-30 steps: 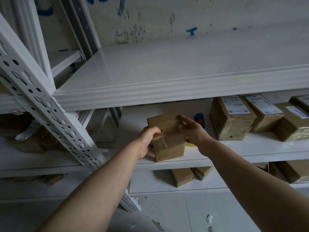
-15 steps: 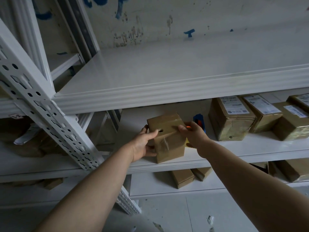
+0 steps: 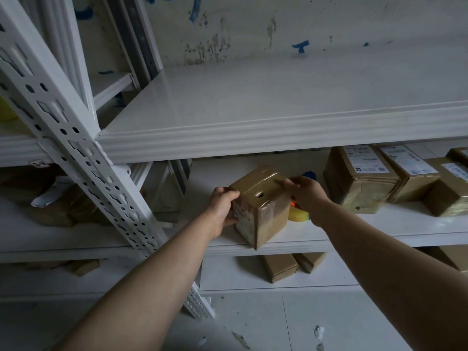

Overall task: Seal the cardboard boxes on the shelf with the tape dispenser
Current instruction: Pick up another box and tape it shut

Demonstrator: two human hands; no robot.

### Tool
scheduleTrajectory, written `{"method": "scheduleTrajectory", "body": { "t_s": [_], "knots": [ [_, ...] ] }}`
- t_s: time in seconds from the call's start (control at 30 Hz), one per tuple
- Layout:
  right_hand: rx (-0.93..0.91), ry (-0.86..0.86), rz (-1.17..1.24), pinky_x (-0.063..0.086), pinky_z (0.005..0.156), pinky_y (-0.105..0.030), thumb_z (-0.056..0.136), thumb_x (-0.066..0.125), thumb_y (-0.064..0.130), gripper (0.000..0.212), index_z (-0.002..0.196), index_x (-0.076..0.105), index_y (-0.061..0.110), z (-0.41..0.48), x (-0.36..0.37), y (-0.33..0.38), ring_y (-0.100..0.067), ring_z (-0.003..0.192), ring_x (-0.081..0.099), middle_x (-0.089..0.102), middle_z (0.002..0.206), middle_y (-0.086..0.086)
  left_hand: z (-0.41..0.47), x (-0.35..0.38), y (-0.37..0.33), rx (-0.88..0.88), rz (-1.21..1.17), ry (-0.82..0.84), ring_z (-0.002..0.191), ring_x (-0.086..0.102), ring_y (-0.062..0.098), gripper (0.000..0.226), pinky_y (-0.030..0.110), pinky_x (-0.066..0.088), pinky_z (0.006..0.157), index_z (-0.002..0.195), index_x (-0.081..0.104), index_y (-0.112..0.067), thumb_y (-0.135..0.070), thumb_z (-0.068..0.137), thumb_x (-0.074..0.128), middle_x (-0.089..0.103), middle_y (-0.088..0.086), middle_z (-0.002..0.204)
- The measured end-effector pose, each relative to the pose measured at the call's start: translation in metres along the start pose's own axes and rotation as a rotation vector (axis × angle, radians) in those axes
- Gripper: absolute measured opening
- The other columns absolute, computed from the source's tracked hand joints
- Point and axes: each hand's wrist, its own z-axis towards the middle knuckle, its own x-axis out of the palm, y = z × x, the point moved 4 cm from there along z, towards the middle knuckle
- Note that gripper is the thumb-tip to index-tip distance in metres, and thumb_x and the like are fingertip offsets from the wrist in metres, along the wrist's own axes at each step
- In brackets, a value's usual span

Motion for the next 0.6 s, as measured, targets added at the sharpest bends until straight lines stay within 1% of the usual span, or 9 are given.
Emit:
{"method": "scheduleTrajectory", "body": {
  "t_s": [0.07,0.2,0.23,0.3,0.37,0.43,0.5,0.53,0.6],
  "knots": [
    [-0.003,0.001,-0.033,0.052,0.093,-0.039,0.091,0.06,0.041,0.041,0.128,0.058,0.023,0.0,0.006,0.003,-0.023,0.102,0.061,0.063,0.113,-0.005,-0.001,-0.002,0.0,-0.003,-0.017,-0.009,0.107,0.06,0.032,0.012,0.056,0.05,0.093,0.095,0.054,-0.017,-0.028,0.092,0.057,0.063,0.012,0.107],
    [-0.021,-0.019,-0.093,0.045,0.064,-0.025,0.094,0.056,0.038,0.043,0.132,0.05,0.02,0.001,0.022,0.01,-0.016,0.085,0.058,0.061,0.108,-0.004,-0.001,-0.007,0.002,0.007,0.014,-0.084,0.101,0.063,0.028,0.028,0.053,0.055,0.086,0.104,0.045,-0.017,-0.03,0.088,0.064,0.061,0.013,0.111],
    [-0.019,-0.03,-0.094,0.044,0.062,-0.023,0.095,0.055,0.036,0.042,0.133,0.049,0.019,0.003,0.023,0.012,-0.014,0.081,0.056,0.059,0.107,-0.003,-0.002,-0.006,0.001,0.001,0.012,-0.093,0.1,0.063,0.028,0.033,0.051,0.056,0.085,0.109,0.043,-0.015,-0.029,0.088,0.064,0.061,0.014,0.111],
    [-0.012,-0.022,-0.063,0.051,0.072,-0.029,0.096,0.054,0.029,0.042,0.135,0.046,0.018,0.006,0.026,0.015,-0.016,0.084,0.057,0.058,0.109,-0.005,-0.003,-0.006,0.001,-0.011,0.001,-0.102,0.099,0.064,0.029,0.038,0.047,0.057,0.083,0.113,0.042,-0.013,-0.029,0.089,0.065,0.061,0.015,0.111],
    [0.016,0.073,0.074,0.053,0.09,-0.04,0.097,0.053,0.022,0.044,0.14,0.045,0.022,0.008,0.031,0.016,-0.022,0.099,0.06,0.058,0.117,-0.007,-0.006,-0.005,0.0,-0.02,-0.006,-0.11,0.094,0.065,0.026,0.037,0.044,0.058,0.081,0.112,0.041,-0.013,-0.029,0.089,0.065,0.061,0.013,0.109],
    [0.06,0.201,0.192,0.053,0.087,-0.042,0.1,0.047,0.021,0.037,0.135,0.047,0.032,0.005,0.036,0.016,-0.02,0.1,0.059,0.059,0.116,-0.003,-0.01,-0.003,0.001,-0.038,-0.007,-0.116,0.086,0.064,0.021,0.031,0.041,0.058,0.077,0.104,0.042,-0.017,-0.029,0.089,0.066,0.061,0.011,0.103],
    [0.092,0.231,0.152,0.052,0.077,-0.037,0.101,0.045,0.026,0.028,0.128,0.05,0.034,0.0,0.036,0.014,-0.019,0.1,0.06,0.061,0.111,-0.001,-0.018,-0.002,-0.001,-0.019,0.024,-0.161,0.08,0.062,0.019,0.026,0.037,0.056,0.071,0.092,0.042,-0.021,-0.029,0.089,0.066,0.06,0.009,0.099],
    [0.099,0.198,0.129,0.052,0.078,-0.037,0.1,0.046,0.028,0.029,0.128,0.053,0.027,0.001,0.034,0.01,-0.023,0.104,0.061,0.062,0.114,-0.003,-0.021,-0.001,-0.003,0.016,0.05,-0.195,0.082,0.062,0.021,0.025,0.036,0.054,0.071,0.093,0.043,-0.02,-0.029,0.088,0.066,0.059,0.01,0.102],
    [0.109,0.105,0.095,0.051,0.079,-0.037,0.098,0.05,0.029,0.033,0.127,0.055,0.015,0.007,0.028,0.002,-0.028,0.11,0.062,0.062,0.122,-0.011,-0.026,0.001,-0.012,0.121,0.224,-0.268,0.097,0.058,0.024,0.036,0.037,0.051,0.08,0.112,0.045,-0.015,-0.033,0.088,0.065,0.054,0.011,0.115]
  ]
}}
